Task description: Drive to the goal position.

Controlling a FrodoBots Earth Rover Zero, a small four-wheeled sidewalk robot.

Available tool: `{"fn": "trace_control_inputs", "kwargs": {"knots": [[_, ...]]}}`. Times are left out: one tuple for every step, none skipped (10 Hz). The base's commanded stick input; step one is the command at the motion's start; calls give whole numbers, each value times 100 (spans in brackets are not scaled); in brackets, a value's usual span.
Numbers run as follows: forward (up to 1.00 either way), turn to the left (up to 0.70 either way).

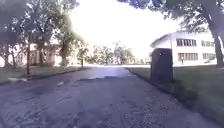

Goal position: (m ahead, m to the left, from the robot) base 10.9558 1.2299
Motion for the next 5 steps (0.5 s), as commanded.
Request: {"fn": "trace_control_inputs", "kwargs": {"knots": [[50, 0], [50, 0], [50, 0], [50, 0], [50, 0]]}}
